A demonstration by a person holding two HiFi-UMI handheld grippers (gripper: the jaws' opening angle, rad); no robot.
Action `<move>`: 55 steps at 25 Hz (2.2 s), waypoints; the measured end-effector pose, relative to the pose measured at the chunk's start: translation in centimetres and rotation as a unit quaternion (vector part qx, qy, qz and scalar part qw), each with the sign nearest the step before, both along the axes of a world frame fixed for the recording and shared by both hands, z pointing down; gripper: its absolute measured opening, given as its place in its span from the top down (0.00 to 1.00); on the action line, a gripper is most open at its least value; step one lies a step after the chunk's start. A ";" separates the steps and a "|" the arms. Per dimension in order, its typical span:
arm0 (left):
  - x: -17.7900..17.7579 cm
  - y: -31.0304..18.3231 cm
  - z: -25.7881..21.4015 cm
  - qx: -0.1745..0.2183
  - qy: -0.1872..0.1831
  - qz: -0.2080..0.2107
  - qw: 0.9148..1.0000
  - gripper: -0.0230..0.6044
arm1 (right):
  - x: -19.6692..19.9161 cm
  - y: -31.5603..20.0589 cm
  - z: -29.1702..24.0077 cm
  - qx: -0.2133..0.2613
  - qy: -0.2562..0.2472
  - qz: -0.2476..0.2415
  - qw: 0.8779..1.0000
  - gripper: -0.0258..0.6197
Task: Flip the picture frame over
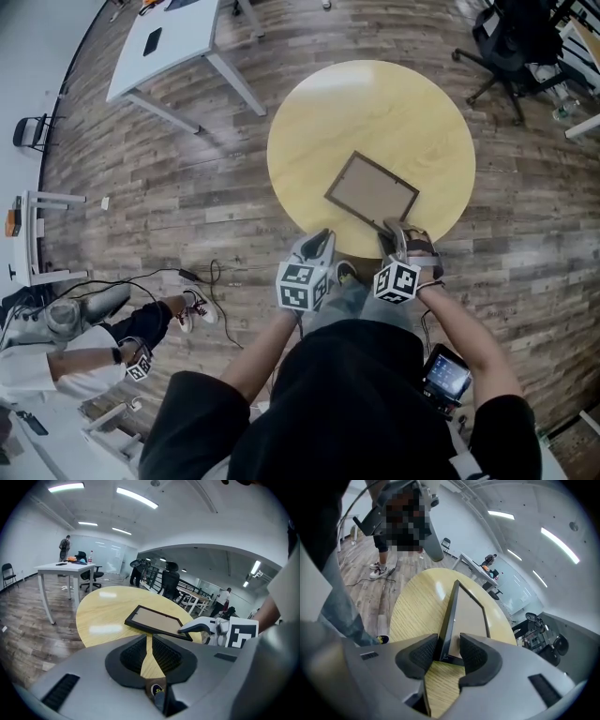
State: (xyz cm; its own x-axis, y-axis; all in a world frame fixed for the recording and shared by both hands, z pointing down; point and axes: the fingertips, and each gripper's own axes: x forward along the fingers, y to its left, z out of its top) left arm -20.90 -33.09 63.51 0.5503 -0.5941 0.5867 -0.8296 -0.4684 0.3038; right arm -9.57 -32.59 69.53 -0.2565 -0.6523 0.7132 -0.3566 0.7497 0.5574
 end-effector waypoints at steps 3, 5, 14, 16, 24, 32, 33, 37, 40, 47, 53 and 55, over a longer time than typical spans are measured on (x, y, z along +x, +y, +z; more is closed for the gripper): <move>0.3 0.0 0.4 -0.003 -0.004 0.006 1.000 0.92 | -0.1 0.2 0.3 -0.037 -0.028 0.009 0.999 0.71; 0.5 0.0 0.6 -0.004 -0.006 0.010 1.000 0.92 | -0.1 0.5 0.5 -0.071 -0.048 0.026 0.996 0.71; 1.2 0.4 0.4 -0.003 -0.010 0.025 1.000 0.92 | 0.1 1.0 0.9 -0.179 -0.127 0.107 0.970 0.80; 1.1 0.4 0.2 0.001 -0.009 0.026 1.000 0.92 | -0.1 1.1 0.8 -0.181 -0.135 0.105 0.968 0.80; 1.6 0.2 -1.0 0.017 0.001 0.031 0.999 0.92 | 0.3 1.4 -2.0 -0.206 -0.242 0.144 0.937 0.84; 3.5 0.8 -4.3 0.046 0.040 0.045 0.997 0.92 | 1.3 0.5 -10.7 -0.146 -0.368 0.156 0.905 0.92; 3.7 1.0 -4.9 0.051 0.046 0.046 0.997 0.92 | 1.3 0.4 -12.1 -0.142 -0.389 0.157 0.896 0.93; 4.6 1.7 -7.7 0.077 0.066 0.047 0.994 0.93 | 2.0 0.4 -17.3 -0.111 -0.442 0.154 0.877 0.93; 5.7 2.4 -9.8 0.094 0.083 0.052 0.991 0.93 | 3.4 1.0 -20.5 -0.087 -0.469 0.153 0.866 0.93; 5.9 3.6 -13.4 0.117 0.096 0.037 0.988 0.93 | 5.1 2.8 -24.1 -0.051 -0.491 0.148 0.857 0.93; 6.7 5.3 -16.1 0.139 0.092 0.016 0.986 0.93 | 6.0 4.8 -26.4 -0.035 -0.506 0.137 0.851 0.93; 7.4 6.3 -17.5 0.149 0.095 0.011 0.984 0.93 | 6.4 6.0 -27.8 -0.026 -0.511 0.128 0.850 0.93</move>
State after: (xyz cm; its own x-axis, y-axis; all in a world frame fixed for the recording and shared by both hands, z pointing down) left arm -13.55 -26.82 46.01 0.6476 -0.7111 0.2738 -0.7601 -0.5772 0.2985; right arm -3.14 -26.57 41.76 -0.6145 -0.7538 0.2327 -0.7889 0.5897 -0.1730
